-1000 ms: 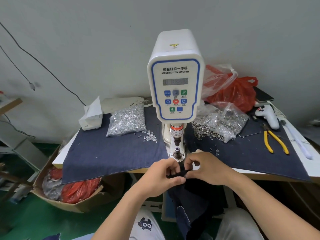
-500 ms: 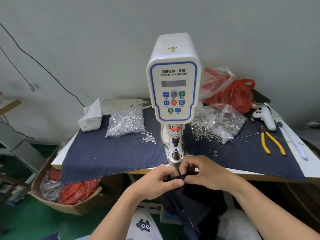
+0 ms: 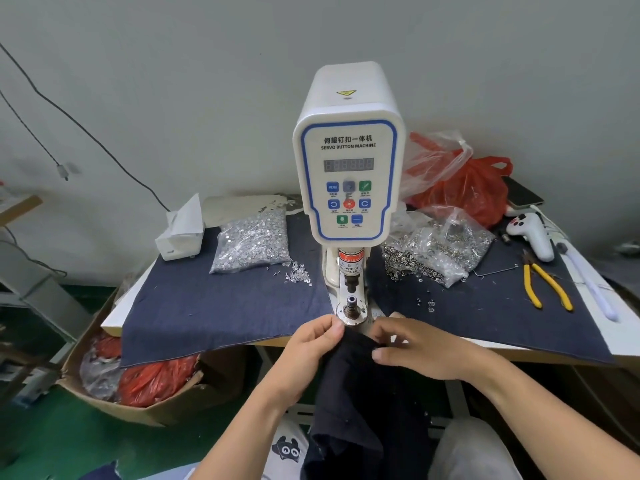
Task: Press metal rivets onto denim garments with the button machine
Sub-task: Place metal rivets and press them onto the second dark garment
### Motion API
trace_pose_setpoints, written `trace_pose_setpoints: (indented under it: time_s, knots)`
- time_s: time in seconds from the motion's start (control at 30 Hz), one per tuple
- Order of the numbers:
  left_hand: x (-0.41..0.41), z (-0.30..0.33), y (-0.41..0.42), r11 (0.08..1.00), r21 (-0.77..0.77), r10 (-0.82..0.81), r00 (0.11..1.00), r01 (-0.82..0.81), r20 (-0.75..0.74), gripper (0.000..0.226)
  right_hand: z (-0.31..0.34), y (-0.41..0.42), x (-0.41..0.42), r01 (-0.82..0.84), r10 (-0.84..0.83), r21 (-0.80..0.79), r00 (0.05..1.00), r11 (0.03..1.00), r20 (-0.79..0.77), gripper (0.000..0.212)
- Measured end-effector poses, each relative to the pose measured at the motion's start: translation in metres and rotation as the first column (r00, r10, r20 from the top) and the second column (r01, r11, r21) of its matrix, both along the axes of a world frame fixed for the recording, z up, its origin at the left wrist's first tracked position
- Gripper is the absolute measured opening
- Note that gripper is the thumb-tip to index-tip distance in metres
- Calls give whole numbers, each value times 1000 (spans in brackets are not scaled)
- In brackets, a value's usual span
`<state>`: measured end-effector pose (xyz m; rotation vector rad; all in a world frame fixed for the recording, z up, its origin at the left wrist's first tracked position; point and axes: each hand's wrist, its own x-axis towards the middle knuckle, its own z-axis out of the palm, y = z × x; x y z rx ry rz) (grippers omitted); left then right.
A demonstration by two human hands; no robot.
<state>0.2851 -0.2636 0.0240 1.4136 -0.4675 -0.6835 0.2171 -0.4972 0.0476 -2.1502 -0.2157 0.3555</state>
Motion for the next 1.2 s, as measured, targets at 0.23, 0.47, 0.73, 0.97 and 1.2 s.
trace_pose_setpoints:
  time_s: [0.23, 0.47, 0.73, 0.97, 1.2]
  knots:
    - [4, -7, -1, 994, -66, 84, 995, -87, -56, 38, -18, 14, -8, 119, -129, 292, 992, 949, 13, 3]
    - [14, -8, -7, 990, 4, 140, 986, -141, -87, 26, -28, 14, 7, 334, -354, 458, 934, 824, -46, 17]
    - [34, -12, -14, 927, 218, 261, 942, -306, 212, 35, -32, 12, 36, 439, -462, 404, 886, 802, -46, 12]
    - [51, -19, -20, 932, 230, 211, 935, -280, 284, 34, -41, 14, 45, 558, -591, 533, 796, 636, -129, 8]
    - [52, -26, -23, 937, 222, 224, 951, -270, 211, 33, -47, 12, 46, 574, -600, 543, 785, 613, -154, 18]
